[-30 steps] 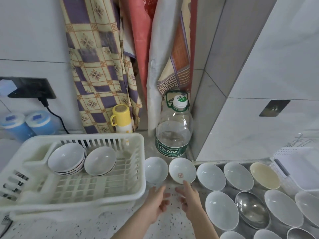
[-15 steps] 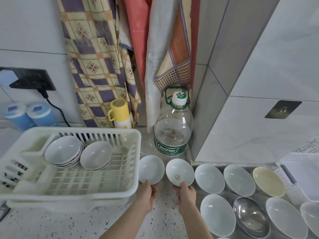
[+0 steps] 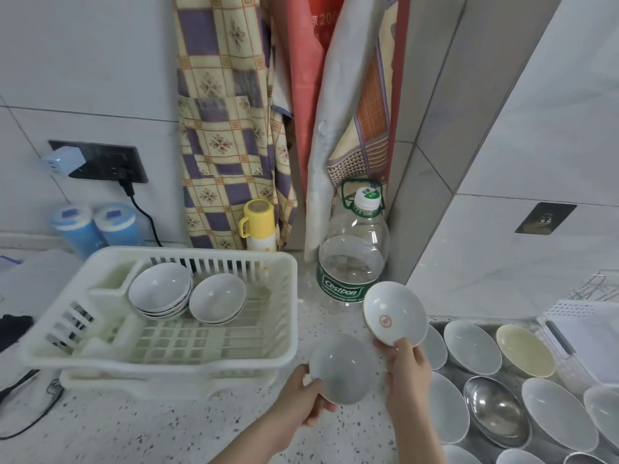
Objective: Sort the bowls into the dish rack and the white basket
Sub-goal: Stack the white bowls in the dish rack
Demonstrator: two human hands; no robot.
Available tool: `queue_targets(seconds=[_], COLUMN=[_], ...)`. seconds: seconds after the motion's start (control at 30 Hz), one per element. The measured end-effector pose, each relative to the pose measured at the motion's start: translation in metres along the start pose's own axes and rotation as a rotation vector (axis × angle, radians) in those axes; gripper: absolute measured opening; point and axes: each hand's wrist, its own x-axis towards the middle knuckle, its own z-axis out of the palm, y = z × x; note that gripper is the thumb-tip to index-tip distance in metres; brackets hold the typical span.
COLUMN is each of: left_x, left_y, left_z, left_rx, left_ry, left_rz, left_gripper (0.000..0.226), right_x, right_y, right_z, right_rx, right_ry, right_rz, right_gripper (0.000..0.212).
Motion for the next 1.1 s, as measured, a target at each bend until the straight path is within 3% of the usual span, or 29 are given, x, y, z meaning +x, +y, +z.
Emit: queue_targets(seconds=[0.13, 0.3, 0.53, 0.73, 0.93, 1.1], left_x=[-0.044, -0.079, -0.088, -0.081, -0.07, -0.057], left_y=[0.01, 0.04, 0.066, 0.073, 0.078, 0.087], left_z=[-0.016, -0.059, -0.16, -0.235, -0.277, -0.293], left_rx=[-0.043, -0.104, -0.155, -0.211, -0.276, -0.307], left_ry=[-0.153, -0.195, -0.051, 0.101, 0.198, 0.174], left_rz=[0.092, 0.236, 0.375, 0.381, 0.377, 0.379], left_gripper=[0.04, 0.039, 0.036, 0.03, 0.028, 0.029], right_x=[-0.018, -0.042, -0.078, -0.106, -0.109, -0.099], right_y=[-0.02, -0.031, -0.011, 0.03, 0.06, 0.079], right_z=[0.001, 0.026, 0.087, 0.154, 0.205, 0.228], right_rx=[0.002, 0.046, -0.03, -0.252, -0.339, -0.439], right_ry=[-0.017, -0.05, -0.165, -0.196, -0.253, -0.23], right_rz=[-0.044, -0.074, -0.122, -0.394, -0.404, -0.346], right_gripper=[0.01, 0.014, 0.012, 0.021, 0.028, 0.036])
